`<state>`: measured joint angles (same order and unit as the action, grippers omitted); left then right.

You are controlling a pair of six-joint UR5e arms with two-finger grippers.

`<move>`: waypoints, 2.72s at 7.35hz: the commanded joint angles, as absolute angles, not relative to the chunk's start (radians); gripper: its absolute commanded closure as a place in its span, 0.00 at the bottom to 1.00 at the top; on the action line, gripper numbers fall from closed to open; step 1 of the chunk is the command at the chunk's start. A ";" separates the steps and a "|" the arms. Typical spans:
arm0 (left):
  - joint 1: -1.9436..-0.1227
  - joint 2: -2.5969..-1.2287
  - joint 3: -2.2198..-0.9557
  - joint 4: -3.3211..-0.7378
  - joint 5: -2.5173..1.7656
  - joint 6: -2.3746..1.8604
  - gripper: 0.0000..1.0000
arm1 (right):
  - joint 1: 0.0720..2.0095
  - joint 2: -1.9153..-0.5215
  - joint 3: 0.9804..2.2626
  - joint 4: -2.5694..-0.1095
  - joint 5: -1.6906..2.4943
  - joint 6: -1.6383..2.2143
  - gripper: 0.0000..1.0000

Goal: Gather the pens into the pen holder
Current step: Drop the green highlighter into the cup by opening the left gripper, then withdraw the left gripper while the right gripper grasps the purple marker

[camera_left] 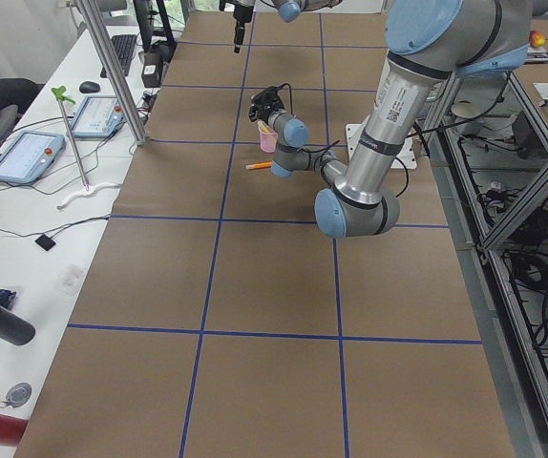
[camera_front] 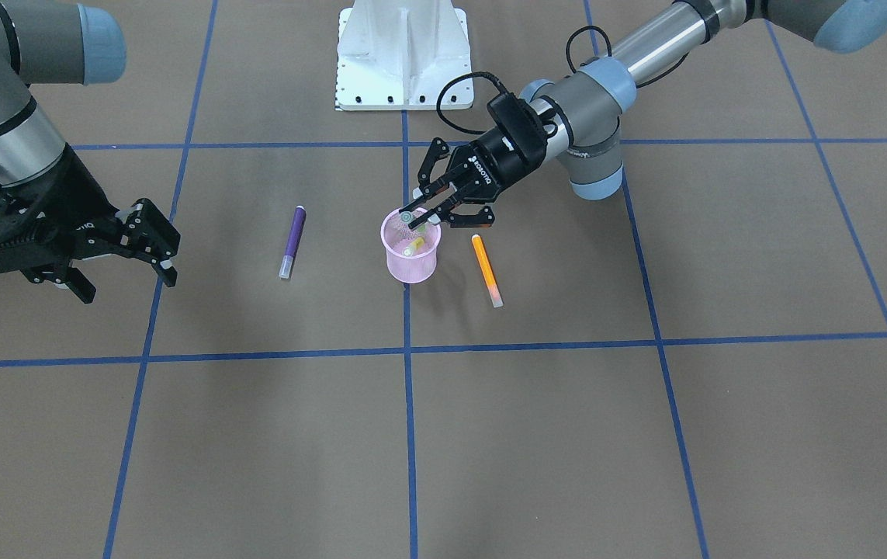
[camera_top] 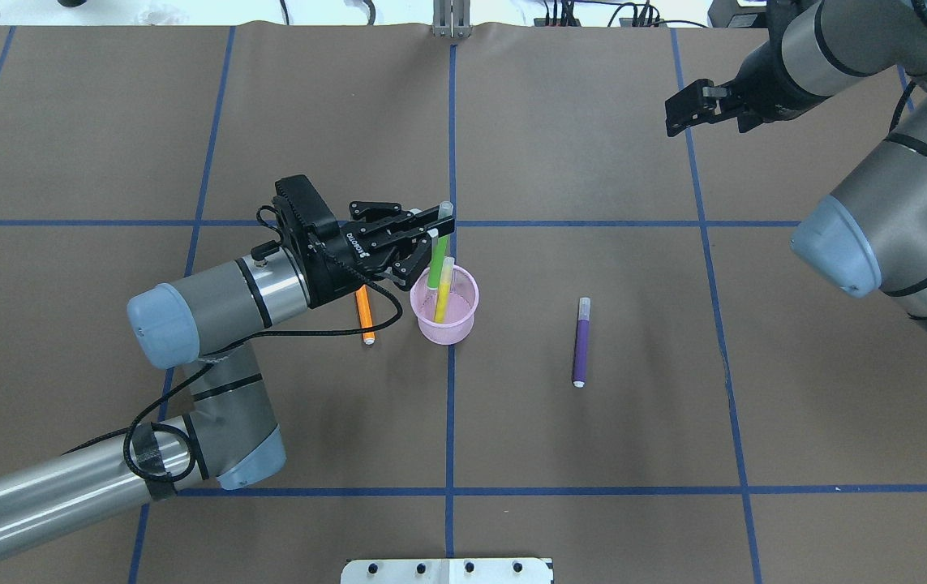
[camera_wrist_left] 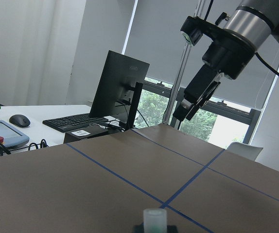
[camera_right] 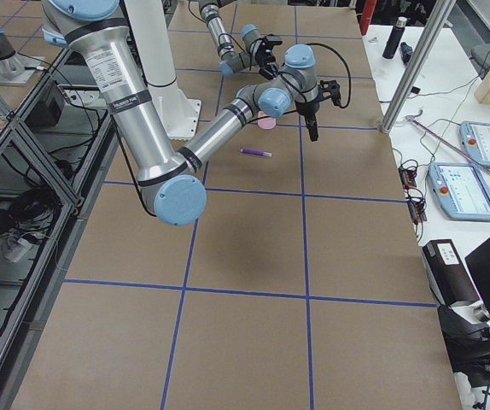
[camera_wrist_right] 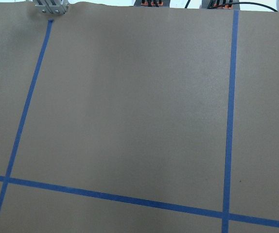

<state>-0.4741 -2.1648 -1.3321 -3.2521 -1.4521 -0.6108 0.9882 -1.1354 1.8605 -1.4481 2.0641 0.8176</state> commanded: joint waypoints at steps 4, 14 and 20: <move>-0.463 -2.189 -1.318 -3.237 -1.439 -0.632 0.01 | 0.976 -1.123 1.861 -1.448 2.063 0.837 0.00; -1.043 -1.967 -1.664 -2.253 -2.285 -0.636 0.00 | 0.634 -1.138 1.833 -1.506 1.833 1.244 0.02; -1.060 -1.907 -1.764 -2.252 -2.286 -0.618 0.00 | 0.460 -1.140 1.769 -1.489 1.698 1.394 0.32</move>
<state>-1.0596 -1.9127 -1.7448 -2.2527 -2.2855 -0.6184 0.4819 -1.1391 1.7777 -1.4896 1.7047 1.3840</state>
